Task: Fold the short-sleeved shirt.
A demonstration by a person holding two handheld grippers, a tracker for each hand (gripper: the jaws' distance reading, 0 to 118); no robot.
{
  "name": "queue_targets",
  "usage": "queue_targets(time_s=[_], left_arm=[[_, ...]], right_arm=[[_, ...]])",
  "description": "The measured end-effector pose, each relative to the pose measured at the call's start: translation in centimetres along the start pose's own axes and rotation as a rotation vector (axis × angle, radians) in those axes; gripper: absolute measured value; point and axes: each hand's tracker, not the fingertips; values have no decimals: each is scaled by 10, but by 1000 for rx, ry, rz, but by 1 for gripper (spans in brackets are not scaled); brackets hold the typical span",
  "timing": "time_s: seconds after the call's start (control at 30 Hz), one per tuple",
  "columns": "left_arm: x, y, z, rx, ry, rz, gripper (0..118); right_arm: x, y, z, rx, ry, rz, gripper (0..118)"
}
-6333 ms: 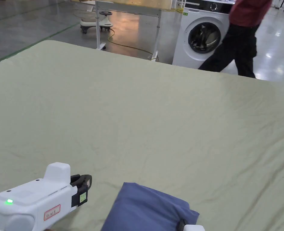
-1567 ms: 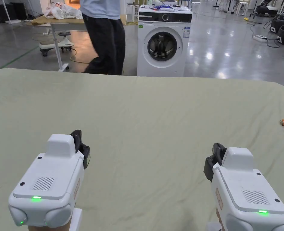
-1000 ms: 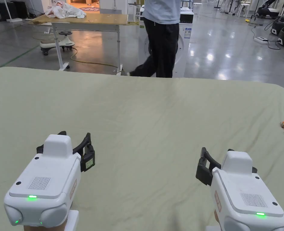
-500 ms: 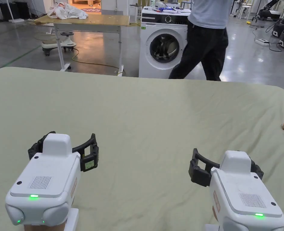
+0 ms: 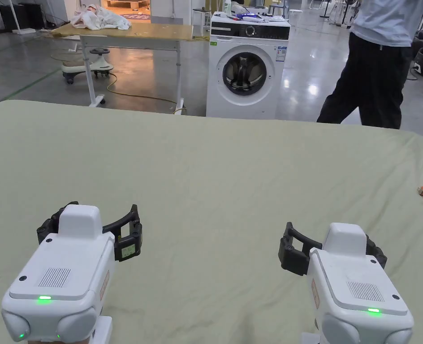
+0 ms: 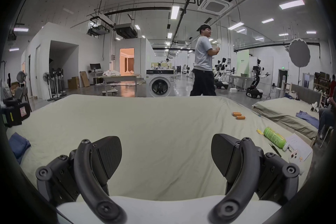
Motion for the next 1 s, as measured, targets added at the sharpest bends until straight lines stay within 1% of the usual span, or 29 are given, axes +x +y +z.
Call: queue_targets(time_s=[0.13,0.23,0.33,0.43,0.53,0.63,0.77,0.87,0.93,1.0], left_arm=[[-3,-1,-1,-1,-1,20,90],[-7,-1,-1,13,-1,55,91],[-12,0,-2,18,-9,90,96],[-14,0,-3,25,-3,107,97],[-15,0,-2,52,16,99,99],[-14,-1,-1,87,11,78,99],[-13,3,-4,57,-1,62,99],[-13,3,-6,51,-1,58,99],[-14,3,-7,42,2,55,99],[-14,4,-8,36,7,55,99]], right_arm=[[-4,3,-1,-6,-31,-18,103],[-6,7,-4,-55,-60,-37,103],[-5,11,-7,-106,-49,-87,103],[-2,14,-8,-121,-30,-147,103],[0,19,-7,-143,-7,-187,103],[-2,24,-9,-168,-13,-195,103],[-6,24,-14,-176,-36,-163,103],[-1,24,-17,-193,-25,-190,103],[0,22,-19,-203,-25,-192,103],[0,21,-21,-208,-37,-169,103]])
